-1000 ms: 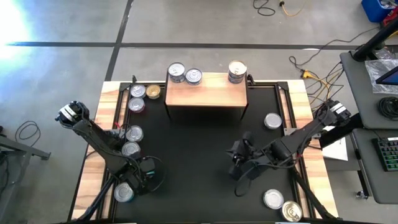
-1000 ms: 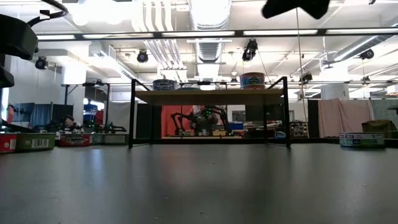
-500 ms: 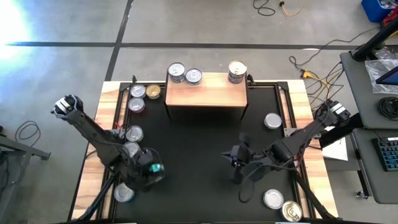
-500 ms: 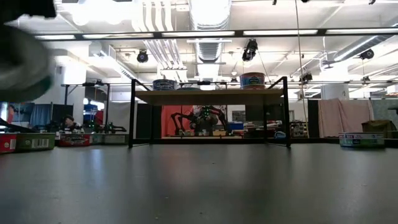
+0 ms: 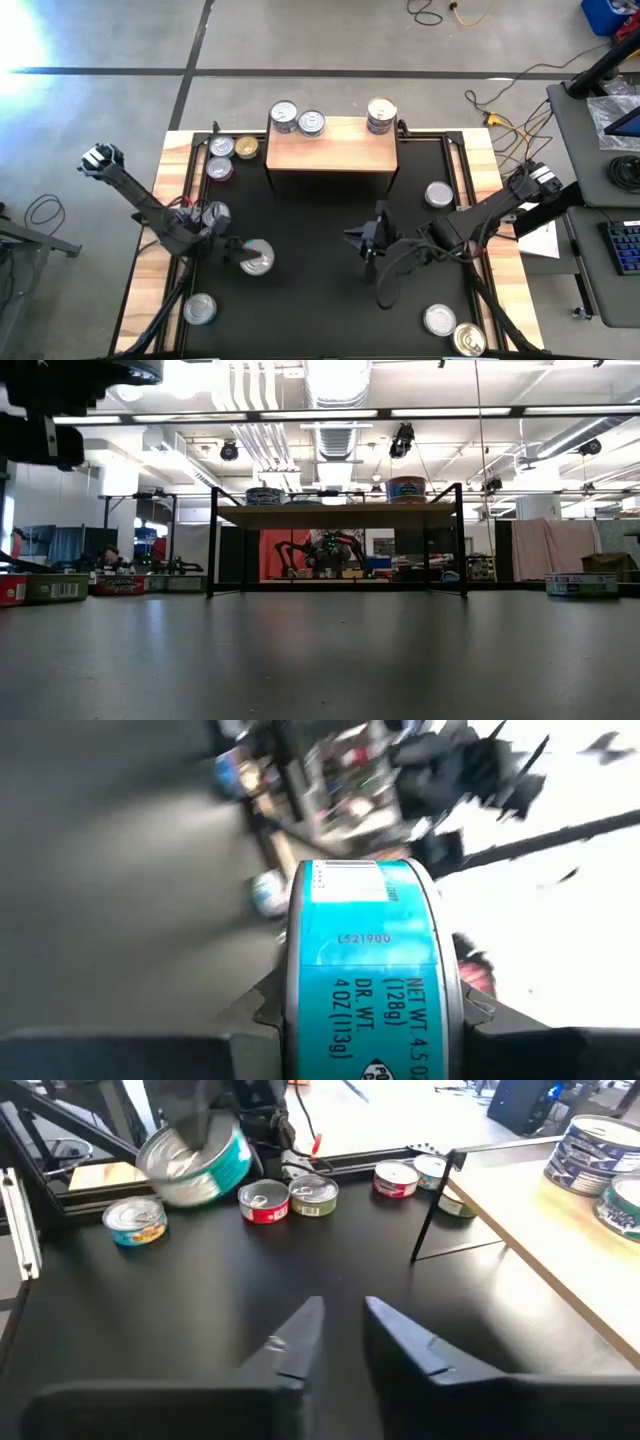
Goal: Stack canned seafood by type on shelf
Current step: Stack the green-blue tuna can on the shelf
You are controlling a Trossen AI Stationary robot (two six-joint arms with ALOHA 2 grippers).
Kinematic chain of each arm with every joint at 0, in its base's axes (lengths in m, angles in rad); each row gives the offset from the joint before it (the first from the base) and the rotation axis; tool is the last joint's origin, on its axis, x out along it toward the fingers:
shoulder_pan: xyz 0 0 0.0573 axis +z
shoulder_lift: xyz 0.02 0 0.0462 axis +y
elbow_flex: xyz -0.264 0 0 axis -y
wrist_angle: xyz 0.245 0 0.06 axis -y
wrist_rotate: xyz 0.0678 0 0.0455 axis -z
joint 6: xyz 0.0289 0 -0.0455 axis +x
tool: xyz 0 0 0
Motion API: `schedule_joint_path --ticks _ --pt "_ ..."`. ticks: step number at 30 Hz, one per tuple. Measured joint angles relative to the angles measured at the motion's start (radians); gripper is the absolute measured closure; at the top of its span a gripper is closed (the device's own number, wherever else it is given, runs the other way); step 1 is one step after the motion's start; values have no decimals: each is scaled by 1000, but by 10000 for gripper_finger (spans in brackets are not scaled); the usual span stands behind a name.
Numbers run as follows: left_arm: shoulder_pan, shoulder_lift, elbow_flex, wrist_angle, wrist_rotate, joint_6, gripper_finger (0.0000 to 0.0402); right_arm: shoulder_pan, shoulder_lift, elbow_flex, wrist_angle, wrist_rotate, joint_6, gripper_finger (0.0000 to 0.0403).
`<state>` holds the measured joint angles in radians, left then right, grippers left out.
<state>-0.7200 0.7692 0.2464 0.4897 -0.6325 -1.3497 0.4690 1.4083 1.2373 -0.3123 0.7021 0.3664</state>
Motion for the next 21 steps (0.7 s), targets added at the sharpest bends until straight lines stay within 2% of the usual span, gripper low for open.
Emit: schedule_joint_path --ticks 2,4,10,13,16,21 --pt "6 1 -63 130 -37 -5 292 0 14 0 0 -2 0 290" --pt "14 6 -104 193 -76 -18 292 2 34 0 4 1 11 252" --pt "46 30 -139 201 -194 -66 291 4 120 14 31 13 37 148" --pt "69 48 -138 201 -212 -81 291 4 184 40 93 63 3 106" --pt "81 67 -132 201 -211 -119 291 4 257 93 111 88 -115 72" --pt "85 121 -122 197 -259 -266 291 2 383 220 108 110 -460 44"
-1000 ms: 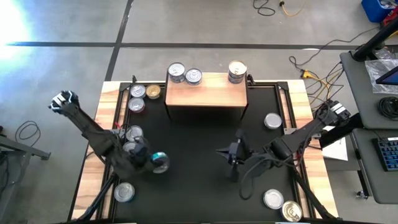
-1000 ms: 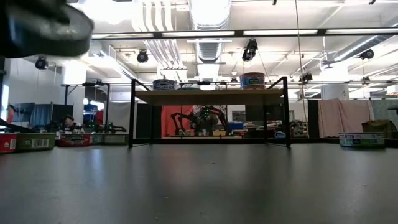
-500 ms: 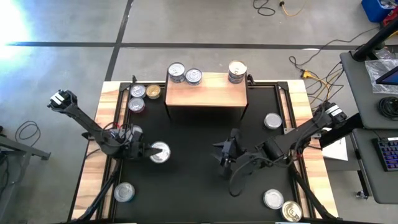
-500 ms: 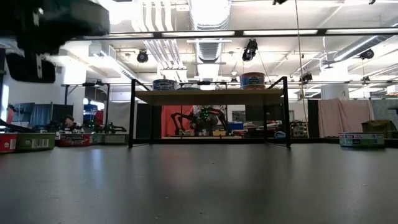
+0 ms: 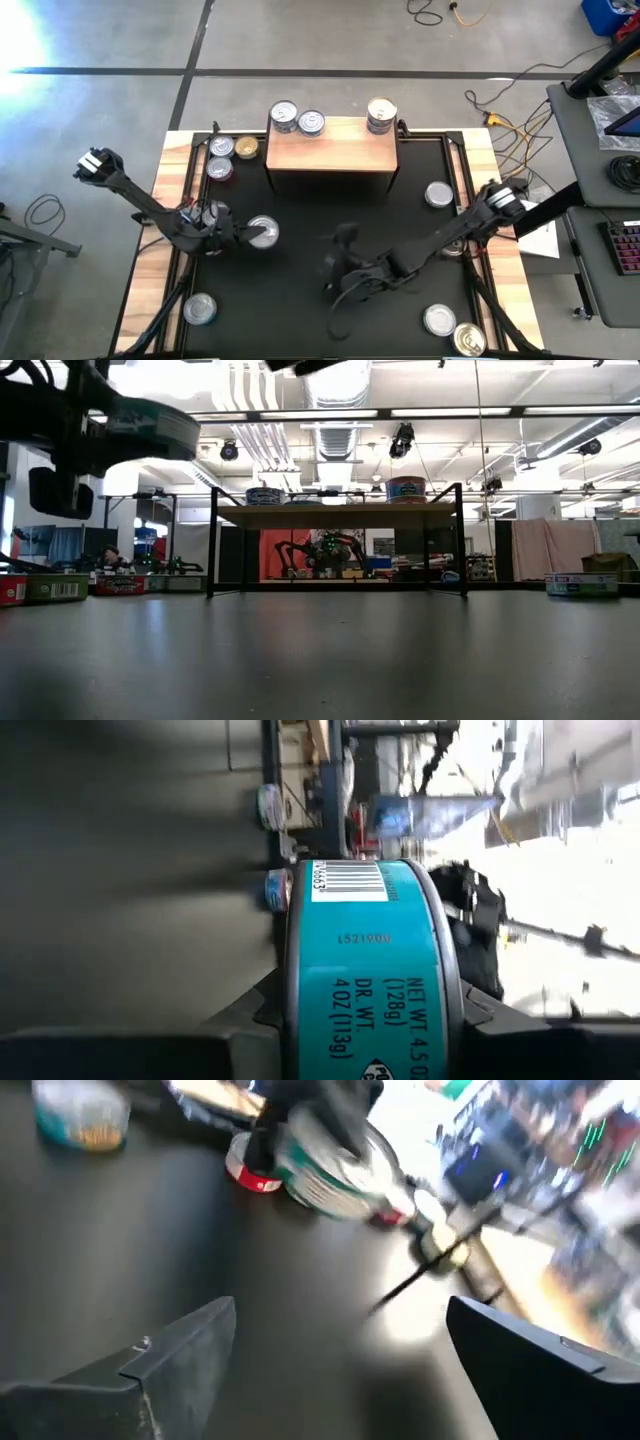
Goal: Stack canned seafood by type on shelf
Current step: Stack the green-blue tuna can on the shelf
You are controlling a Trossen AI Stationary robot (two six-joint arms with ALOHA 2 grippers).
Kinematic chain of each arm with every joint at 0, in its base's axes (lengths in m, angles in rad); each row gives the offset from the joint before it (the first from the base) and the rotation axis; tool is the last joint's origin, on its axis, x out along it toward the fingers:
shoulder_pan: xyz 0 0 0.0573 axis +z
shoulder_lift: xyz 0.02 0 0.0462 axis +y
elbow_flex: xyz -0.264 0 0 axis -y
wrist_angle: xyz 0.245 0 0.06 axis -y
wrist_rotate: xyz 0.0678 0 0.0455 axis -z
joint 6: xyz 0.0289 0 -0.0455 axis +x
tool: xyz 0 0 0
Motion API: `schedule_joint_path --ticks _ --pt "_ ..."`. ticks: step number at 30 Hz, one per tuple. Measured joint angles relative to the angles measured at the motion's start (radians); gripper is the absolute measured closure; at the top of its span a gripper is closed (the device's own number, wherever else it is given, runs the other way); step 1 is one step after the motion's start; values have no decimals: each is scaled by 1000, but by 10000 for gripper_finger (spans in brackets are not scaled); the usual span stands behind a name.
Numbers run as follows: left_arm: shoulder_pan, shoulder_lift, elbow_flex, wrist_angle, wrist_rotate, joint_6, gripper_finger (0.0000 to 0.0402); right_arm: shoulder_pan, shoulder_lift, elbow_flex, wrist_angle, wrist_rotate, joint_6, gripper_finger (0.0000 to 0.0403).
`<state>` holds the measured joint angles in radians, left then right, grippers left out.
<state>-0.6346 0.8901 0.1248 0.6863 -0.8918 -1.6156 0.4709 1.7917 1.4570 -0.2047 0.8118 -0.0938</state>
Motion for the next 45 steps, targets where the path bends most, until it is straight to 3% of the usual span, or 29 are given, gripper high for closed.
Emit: schedule_joint_path --ticks 2,5,11,14,17,23,30,42,45 --pt "0 17 5 1 -28 -20 291 0 45 62 -8 1 -106 42" --pt "0 36 16 6 -35 52 291 -10 87 153 -39 1 -117 42" --pt "2 44 86 39 -33 328 291 -86 94 193 -57 -2 267 41" --pt "6 47 137 39 -33 403 291 -128 94 192 -56 -78 326 41" --pt "15 51 168 22 -37 395 292 -151 94 217 -40 -154 281 41" --pt "27 42 178 18 -38 287 292 -179 94 280 -45 -173 146 41" --pt "28 41 178 73 -15 263 292 -218 96 290 46 -349 103 41" --pt "34 54 249 59 20 309 292 -220 125 292 166 -386 -45 41" --pt "35 59 270 41 16 323 292 -221 125 293 171 -345 -72 41"
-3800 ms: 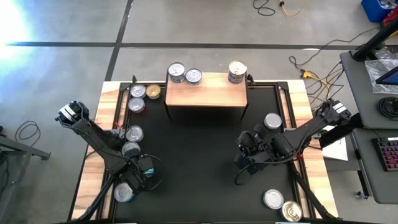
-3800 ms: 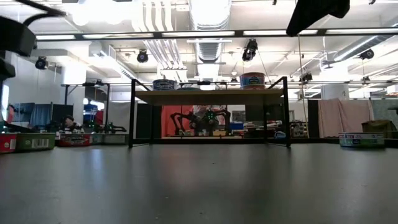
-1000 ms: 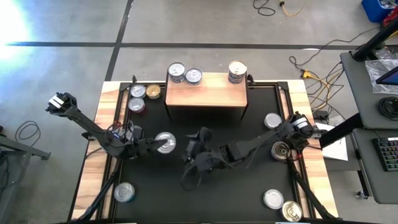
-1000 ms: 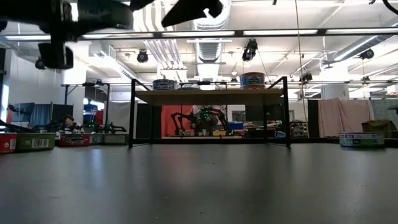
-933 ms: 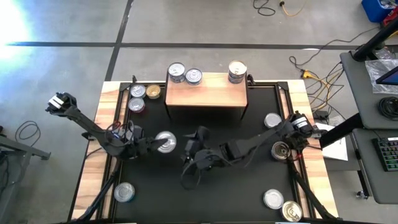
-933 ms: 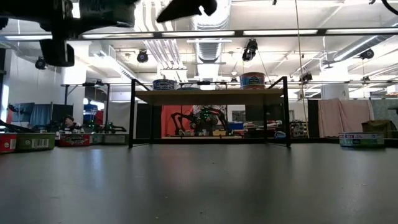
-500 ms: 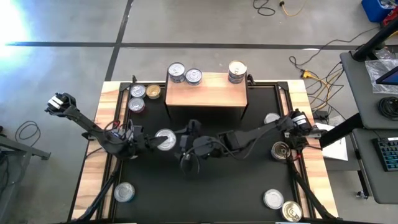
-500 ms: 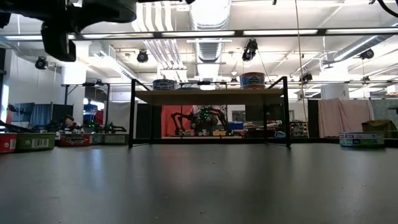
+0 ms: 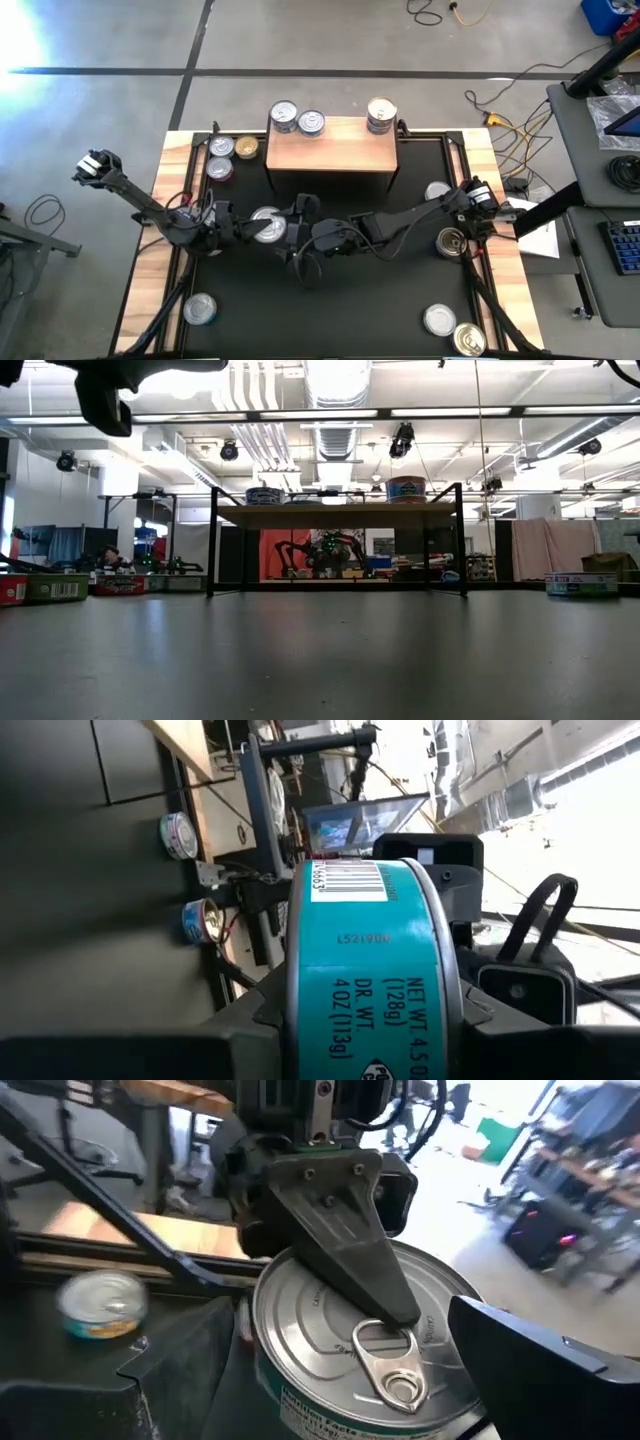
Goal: Stack canned seafood by type on shelf
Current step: Stack the green-blue tuna can on the shelf
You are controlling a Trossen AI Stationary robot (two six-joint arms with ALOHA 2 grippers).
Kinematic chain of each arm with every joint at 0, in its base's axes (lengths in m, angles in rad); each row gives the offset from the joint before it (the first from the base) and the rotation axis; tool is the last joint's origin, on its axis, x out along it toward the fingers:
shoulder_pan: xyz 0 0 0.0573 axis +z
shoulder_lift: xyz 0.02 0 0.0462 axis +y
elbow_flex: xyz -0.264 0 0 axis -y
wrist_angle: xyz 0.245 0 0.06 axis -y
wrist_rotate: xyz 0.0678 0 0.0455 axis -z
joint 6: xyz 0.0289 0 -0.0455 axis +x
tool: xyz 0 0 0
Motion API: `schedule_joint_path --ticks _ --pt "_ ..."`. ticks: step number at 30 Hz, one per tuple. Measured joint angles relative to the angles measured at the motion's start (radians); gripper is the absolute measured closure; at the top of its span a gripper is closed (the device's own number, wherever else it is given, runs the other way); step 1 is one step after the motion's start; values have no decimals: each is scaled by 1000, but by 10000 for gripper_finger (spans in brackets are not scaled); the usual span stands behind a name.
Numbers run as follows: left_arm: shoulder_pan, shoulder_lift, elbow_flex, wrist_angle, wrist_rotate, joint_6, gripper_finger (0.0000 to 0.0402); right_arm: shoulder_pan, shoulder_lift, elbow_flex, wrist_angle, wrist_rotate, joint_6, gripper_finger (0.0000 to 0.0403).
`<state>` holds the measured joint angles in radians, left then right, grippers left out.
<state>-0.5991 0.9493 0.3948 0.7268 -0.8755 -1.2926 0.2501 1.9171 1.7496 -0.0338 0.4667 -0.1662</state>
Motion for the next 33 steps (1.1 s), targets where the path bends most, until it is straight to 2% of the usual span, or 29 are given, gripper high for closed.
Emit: schedule_joint_path --ticks 2,5,7,13,18,25,33 --pt "1 4 8 -14 -7 1 292 0 0 0 -5 58 -61 41" --pt "2 4 10 -28 -19 4 292 18 -3 0 -9 186 -63 41" --pt "1 3 9 -22 -15 4 292 31 -13 -1 -25 222 -65 41" --pt "-2 4 20 -26 29 15 292 50 -34 -2 -48 137 -109 41" --pt "-2 6 40 -43 66 62 291 40 -39 0 -57 24 24 41" --pt "-2 17 47 -48 88 61 291 38 -49 0 -63 5 61 39" --pt "-2 14 47 -28 89 53 291 37 -110 -2 -121 11 119 5"
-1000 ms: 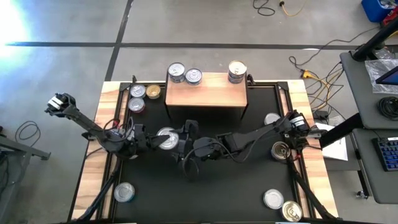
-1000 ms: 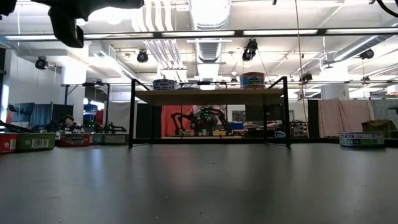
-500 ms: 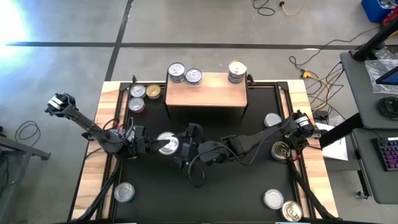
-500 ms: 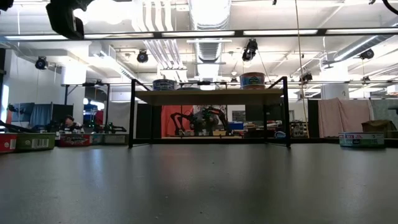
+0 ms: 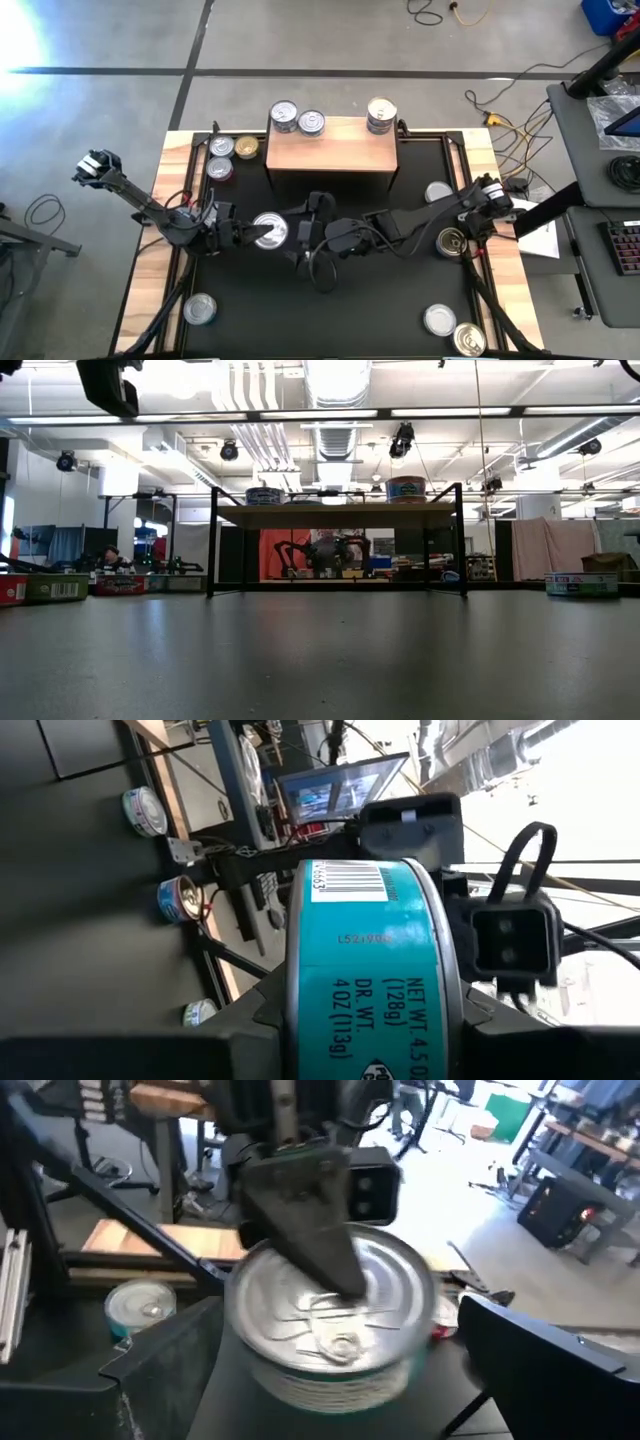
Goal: Stack canned seafood by type on shelf
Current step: Stack the green-blue tuna can on the shelf
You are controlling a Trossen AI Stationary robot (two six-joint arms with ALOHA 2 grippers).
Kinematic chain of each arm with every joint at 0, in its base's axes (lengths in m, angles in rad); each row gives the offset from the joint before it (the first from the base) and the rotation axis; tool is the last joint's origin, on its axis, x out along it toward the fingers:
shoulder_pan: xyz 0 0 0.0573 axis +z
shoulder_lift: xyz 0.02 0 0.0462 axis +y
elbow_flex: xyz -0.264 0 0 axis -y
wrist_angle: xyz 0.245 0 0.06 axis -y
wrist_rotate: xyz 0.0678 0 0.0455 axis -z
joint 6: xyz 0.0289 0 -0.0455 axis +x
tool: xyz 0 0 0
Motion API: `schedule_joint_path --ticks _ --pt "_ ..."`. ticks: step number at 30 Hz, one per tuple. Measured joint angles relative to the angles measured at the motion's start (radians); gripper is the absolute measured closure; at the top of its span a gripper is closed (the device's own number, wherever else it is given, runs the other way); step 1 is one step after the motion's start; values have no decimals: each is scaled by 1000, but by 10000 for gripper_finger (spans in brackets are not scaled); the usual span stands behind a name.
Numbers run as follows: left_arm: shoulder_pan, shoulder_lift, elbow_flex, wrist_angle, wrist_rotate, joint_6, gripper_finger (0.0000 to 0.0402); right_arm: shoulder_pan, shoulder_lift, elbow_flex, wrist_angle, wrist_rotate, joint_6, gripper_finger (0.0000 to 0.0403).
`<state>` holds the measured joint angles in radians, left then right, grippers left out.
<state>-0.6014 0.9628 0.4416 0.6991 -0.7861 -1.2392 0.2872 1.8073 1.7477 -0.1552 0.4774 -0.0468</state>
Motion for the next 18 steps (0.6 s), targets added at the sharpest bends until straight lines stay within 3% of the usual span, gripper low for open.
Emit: schedule_joint_path --ticks 10,18 --pt "1 0 -1 17 -41 4 291 -7 11 -3 -87 21 3 3" --pt "6 58 74 14 -49 78 291 -17 52 -2 19 15 -77 2"
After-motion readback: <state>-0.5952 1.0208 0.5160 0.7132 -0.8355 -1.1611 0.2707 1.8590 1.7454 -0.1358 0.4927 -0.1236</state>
